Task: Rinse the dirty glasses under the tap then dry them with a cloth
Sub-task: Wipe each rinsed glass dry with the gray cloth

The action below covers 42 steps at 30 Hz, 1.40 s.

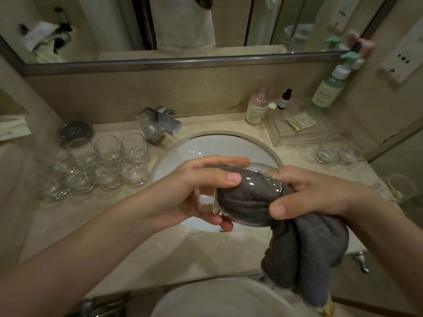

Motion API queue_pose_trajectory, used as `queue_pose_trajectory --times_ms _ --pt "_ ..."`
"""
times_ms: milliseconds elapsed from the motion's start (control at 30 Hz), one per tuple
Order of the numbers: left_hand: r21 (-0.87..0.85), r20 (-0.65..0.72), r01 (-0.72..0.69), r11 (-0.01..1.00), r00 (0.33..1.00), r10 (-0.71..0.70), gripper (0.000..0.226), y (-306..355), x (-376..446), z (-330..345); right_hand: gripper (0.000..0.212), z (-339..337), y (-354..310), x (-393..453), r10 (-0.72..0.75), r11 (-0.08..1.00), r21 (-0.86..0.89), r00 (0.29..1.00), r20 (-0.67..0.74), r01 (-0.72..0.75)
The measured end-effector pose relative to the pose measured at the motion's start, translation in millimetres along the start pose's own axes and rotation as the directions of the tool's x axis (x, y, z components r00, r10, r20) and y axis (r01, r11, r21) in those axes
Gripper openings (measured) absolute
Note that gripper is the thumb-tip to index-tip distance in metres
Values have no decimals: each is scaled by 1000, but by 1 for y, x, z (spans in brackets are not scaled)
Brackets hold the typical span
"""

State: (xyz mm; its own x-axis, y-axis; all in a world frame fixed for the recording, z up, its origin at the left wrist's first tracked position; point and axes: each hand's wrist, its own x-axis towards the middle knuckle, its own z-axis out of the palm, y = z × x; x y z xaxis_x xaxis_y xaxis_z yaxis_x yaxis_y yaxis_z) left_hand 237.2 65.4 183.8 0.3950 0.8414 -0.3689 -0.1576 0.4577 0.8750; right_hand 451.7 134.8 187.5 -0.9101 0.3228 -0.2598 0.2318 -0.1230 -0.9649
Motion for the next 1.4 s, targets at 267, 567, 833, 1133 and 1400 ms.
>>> queue_pose_trajectory --times_ms 267,567,833,1133,1400 --pt "600 131 -388 700 911 392 63 10 -6 -9 57 1 21 6 36 931 366 994 -106 6" --pt "53 -26 -91 994 995 92 48 11 2 -4 59 5 -1 2 -48 999 -15 998 -35 47" --pt "543 107 -327 774 940 322 69 18 -3 -13 40 4 11 9 -13 977 211 999 -51 23" --pt "162 -24 -99 982 994 104 53 13 0 -16 60 13 -2 14 -57 997 49 998 -16 57" --pt "346 81 -269 899 963 257 85 17 -9 -18 50 15 16 14 -49 950 304 995 -89 74"
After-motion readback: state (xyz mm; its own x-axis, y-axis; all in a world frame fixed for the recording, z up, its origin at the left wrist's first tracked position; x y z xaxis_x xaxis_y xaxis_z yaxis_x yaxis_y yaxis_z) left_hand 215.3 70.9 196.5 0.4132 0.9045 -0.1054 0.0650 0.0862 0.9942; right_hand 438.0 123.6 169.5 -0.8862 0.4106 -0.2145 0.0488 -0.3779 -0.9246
